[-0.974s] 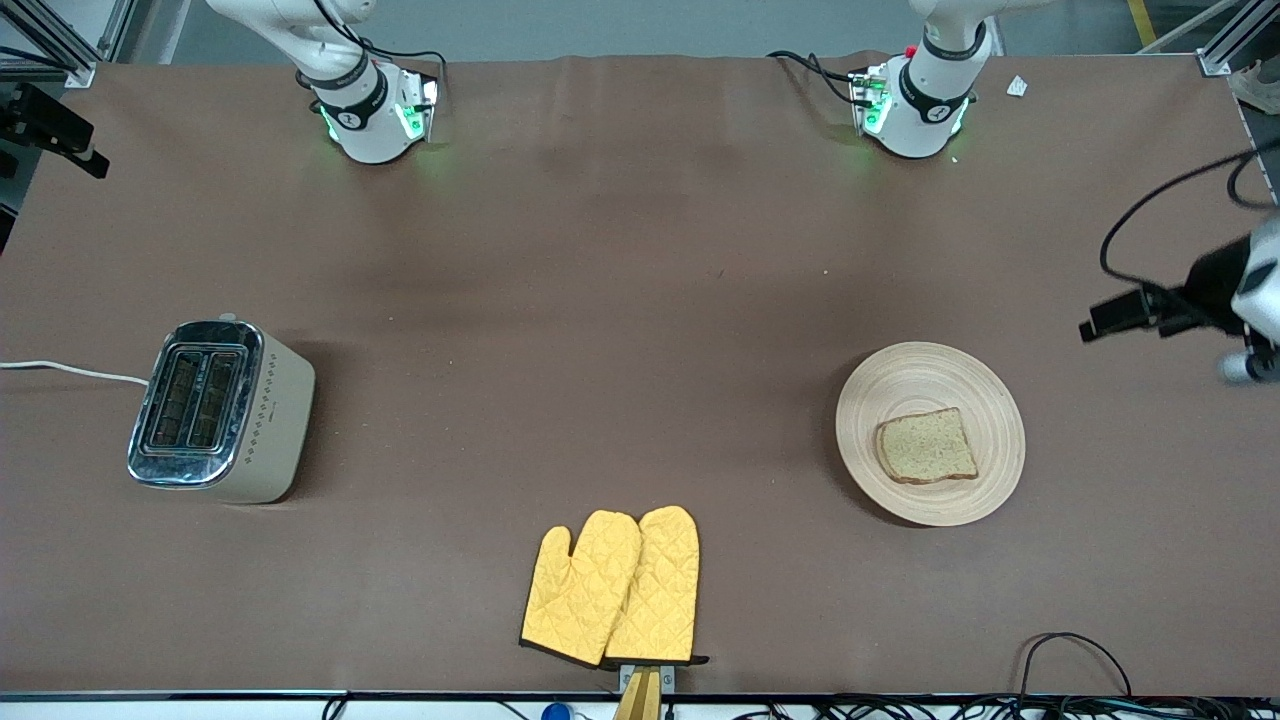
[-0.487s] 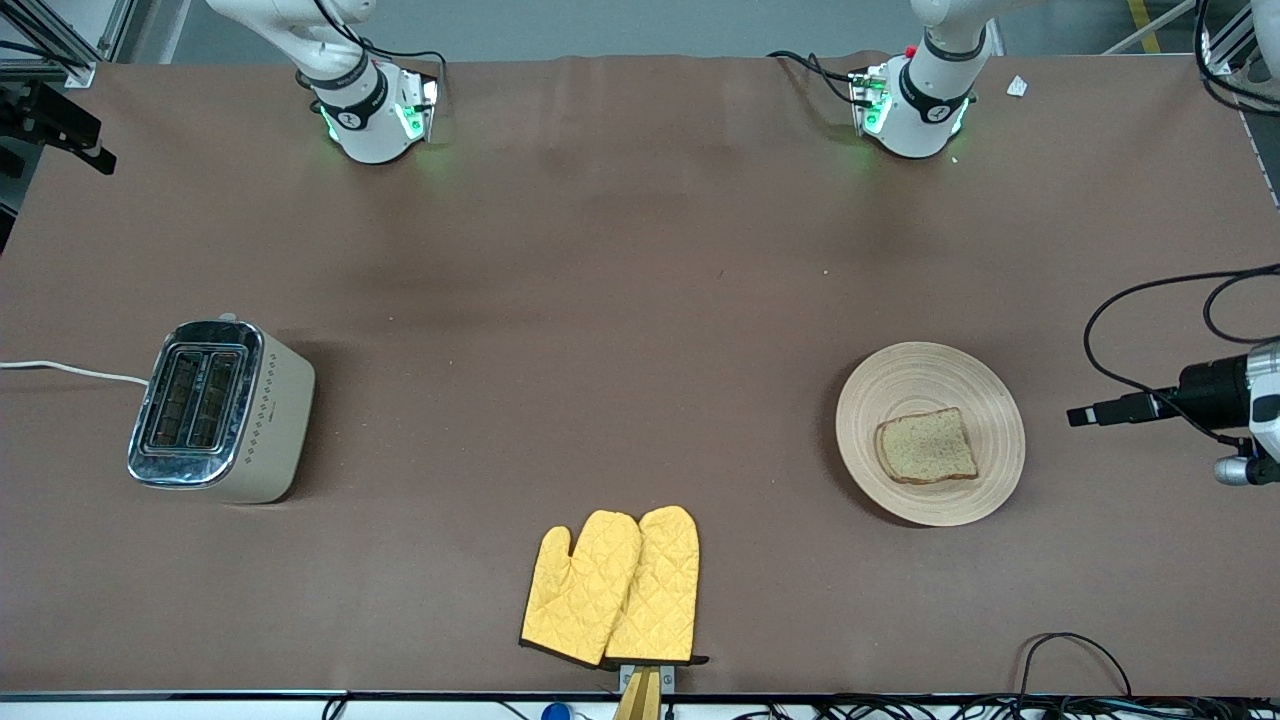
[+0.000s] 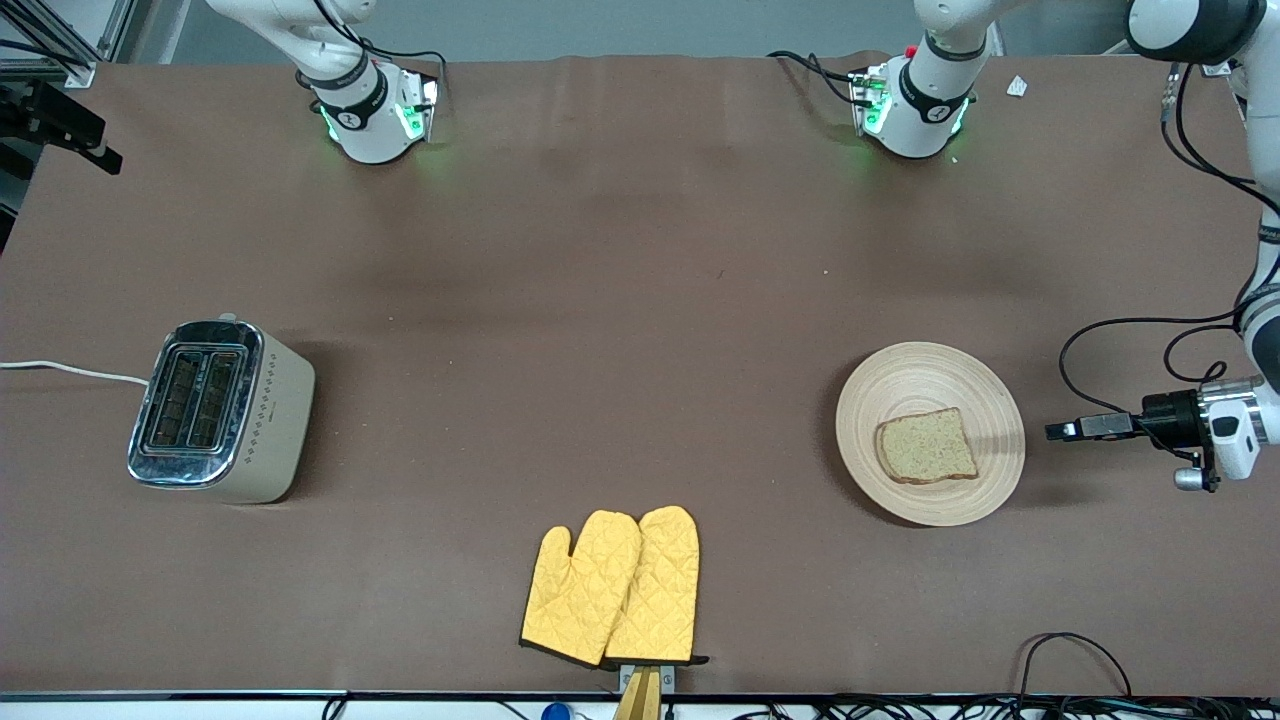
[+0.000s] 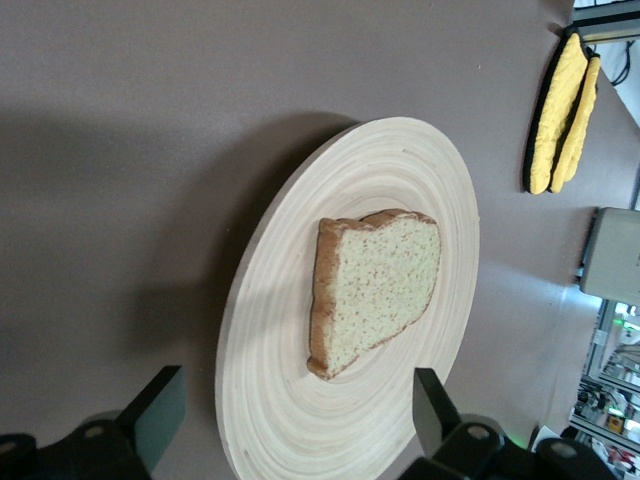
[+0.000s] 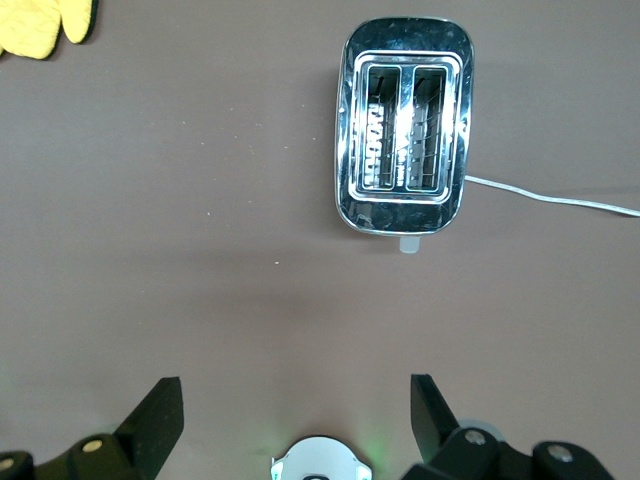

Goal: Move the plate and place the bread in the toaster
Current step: 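Reach the left gripper to the wooden plate rim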

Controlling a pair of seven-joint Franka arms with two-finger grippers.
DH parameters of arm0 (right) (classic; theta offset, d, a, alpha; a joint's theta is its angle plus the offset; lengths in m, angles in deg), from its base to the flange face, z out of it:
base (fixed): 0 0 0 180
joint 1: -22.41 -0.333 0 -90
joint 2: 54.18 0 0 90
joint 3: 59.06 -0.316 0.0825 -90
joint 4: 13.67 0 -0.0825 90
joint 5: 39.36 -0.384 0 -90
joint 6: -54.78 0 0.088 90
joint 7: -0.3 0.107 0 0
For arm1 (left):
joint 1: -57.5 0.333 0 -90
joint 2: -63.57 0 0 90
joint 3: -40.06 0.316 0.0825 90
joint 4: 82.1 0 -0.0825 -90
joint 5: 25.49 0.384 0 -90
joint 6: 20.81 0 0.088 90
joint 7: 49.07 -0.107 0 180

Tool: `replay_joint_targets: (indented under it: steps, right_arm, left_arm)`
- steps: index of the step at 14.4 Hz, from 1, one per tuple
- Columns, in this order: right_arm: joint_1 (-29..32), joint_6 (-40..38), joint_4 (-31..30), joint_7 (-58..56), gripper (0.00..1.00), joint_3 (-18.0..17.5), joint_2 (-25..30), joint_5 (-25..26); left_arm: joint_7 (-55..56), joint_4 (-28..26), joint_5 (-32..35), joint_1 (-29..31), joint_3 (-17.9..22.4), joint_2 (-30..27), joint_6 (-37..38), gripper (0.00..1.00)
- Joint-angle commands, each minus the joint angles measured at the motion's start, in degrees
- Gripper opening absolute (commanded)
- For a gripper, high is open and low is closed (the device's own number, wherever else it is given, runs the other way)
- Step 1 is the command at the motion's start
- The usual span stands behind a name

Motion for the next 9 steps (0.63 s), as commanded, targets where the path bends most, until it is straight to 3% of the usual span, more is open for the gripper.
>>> replay_joint_targets:
  steps: [1,6,9]
  right_arm:
    - [1.11,0.0,-1.08,-1.59,1.0,-0.11,0.88,-1.12]
    - [0.58,0.0,-0.99,-1.67,1.0,-0.9,0.88,0.2]
    - [0.5,-0.09,-0.81,-1.68,1.0,-0.82,0.88,0.2]
  left_arm:
    - [-4.46,1.58,-2.44,1.68,-0.55,3.73,0.16,0.94]
    - [-12.73,1.67,-8.42,1.25,-0.63,8.92,0.16,0.79]
    - [-14.05,1.67,-8.33,1.08,-0.9,9.54,0.16,0.6]
